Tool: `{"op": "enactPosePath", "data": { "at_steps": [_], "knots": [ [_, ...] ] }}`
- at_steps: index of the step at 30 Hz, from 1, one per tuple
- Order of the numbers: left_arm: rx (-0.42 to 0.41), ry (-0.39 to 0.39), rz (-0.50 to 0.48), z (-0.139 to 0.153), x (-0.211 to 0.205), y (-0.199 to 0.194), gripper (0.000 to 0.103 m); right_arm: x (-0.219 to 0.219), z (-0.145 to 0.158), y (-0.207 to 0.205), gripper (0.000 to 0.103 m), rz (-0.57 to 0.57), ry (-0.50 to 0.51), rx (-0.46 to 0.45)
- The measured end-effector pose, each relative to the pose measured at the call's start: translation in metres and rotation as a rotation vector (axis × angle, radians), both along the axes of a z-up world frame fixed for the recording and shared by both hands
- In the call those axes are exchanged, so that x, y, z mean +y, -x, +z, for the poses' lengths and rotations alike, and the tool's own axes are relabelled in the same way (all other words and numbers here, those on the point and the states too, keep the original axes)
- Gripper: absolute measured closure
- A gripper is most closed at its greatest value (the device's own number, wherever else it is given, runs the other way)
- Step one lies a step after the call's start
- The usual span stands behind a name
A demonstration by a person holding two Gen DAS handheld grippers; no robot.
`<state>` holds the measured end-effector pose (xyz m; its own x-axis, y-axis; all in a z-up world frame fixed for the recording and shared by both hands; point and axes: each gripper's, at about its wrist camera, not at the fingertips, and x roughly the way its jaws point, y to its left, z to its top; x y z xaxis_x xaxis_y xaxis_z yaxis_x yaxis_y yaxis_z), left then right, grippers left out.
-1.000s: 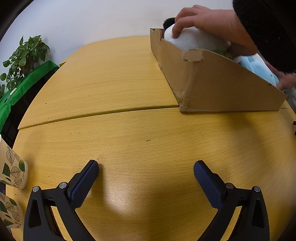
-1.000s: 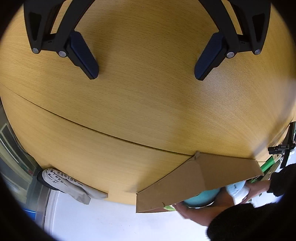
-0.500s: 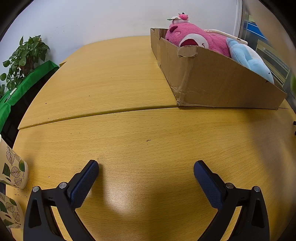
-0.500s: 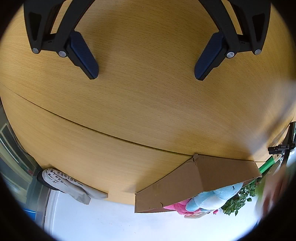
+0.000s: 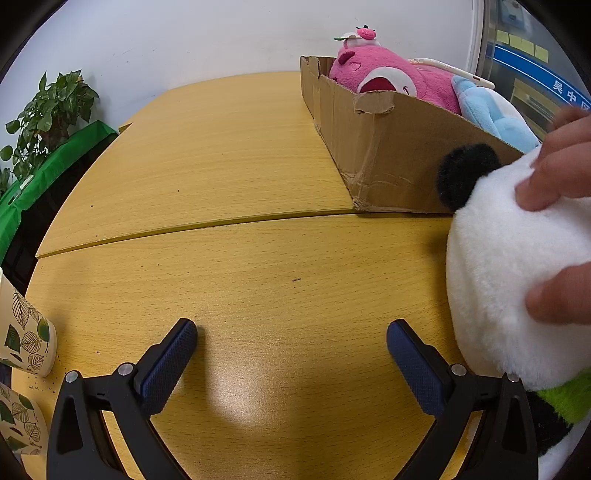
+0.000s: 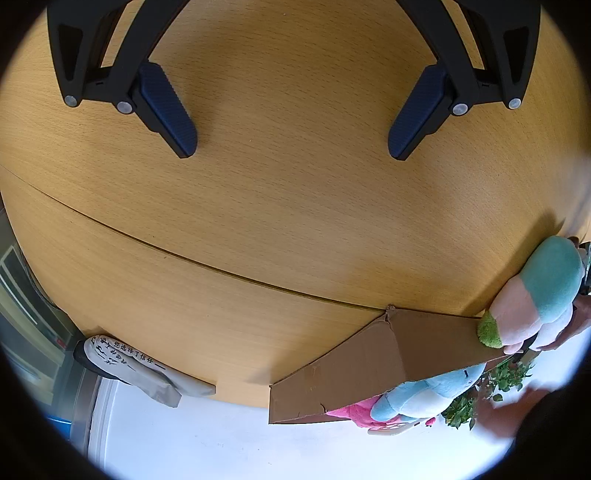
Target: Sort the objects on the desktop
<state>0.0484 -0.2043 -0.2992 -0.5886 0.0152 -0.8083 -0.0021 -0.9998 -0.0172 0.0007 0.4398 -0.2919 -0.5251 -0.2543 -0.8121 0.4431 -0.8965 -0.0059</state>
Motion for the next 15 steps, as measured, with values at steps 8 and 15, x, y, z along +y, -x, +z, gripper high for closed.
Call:
{"op": "enactPosePath", "data": {
  "at_steps": [8,15],
  "knots": [
    [0.0,0.0,0.0,0.0,0.0006,-0.0004,0.0,-0.0003,-0.0003,0.0009,0.0,0.0,0.0,0.0],
    [0.0,0.0,0.0,-0.0001,-0.0001,-0.0004,0.0,-0.0015,-0.0005,0.0012,0.0,0.0,-0.001,0.0]
  ]
}}
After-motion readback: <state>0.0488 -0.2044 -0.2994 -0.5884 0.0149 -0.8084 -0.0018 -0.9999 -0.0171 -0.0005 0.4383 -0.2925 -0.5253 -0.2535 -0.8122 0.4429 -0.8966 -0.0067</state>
